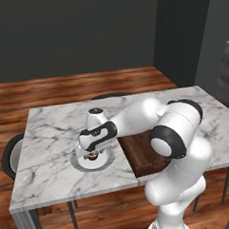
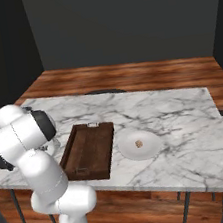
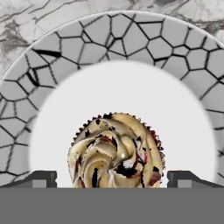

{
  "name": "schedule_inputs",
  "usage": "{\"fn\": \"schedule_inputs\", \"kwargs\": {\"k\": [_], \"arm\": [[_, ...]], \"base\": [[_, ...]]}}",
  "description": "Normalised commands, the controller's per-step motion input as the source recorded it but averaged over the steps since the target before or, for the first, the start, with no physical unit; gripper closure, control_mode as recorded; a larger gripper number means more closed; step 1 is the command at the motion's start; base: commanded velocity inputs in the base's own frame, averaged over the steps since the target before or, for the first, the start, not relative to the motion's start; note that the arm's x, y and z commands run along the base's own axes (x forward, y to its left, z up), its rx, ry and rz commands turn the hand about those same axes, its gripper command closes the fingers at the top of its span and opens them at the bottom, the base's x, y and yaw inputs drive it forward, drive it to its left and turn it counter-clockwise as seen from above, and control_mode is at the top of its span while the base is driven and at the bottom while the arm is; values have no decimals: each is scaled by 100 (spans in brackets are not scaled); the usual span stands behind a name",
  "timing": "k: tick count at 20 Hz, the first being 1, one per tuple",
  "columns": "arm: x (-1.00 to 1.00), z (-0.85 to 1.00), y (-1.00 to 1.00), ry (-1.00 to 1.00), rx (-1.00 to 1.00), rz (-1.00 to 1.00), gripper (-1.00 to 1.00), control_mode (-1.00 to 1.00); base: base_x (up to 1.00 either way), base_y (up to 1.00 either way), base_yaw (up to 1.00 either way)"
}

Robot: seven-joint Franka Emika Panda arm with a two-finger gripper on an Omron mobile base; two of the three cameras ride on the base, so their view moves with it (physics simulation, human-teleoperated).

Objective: Move the dessert items from the plates to the tray.

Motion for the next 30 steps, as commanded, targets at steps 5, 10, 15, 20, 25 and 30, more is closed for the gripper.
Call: {"fn": "schedule_inputs", "kwargs": {"k": [5,10,15,20,25,30], "arm": [[0,-13,1,0,0,0,-100,-100],[0,0,0,0,0,0,-100,-100],[0,0,0,0,0,0,100,-100],[0,0,0,0,0,0,100,-100],[0,0,0,0,0,0,100,-100],[0,30,-14,-2,0,0,100,-100]], "base": [[0,0,0],[0,0,0],[0,0,0],[0,0,0],[0,0,0],[0,0,0]]}}
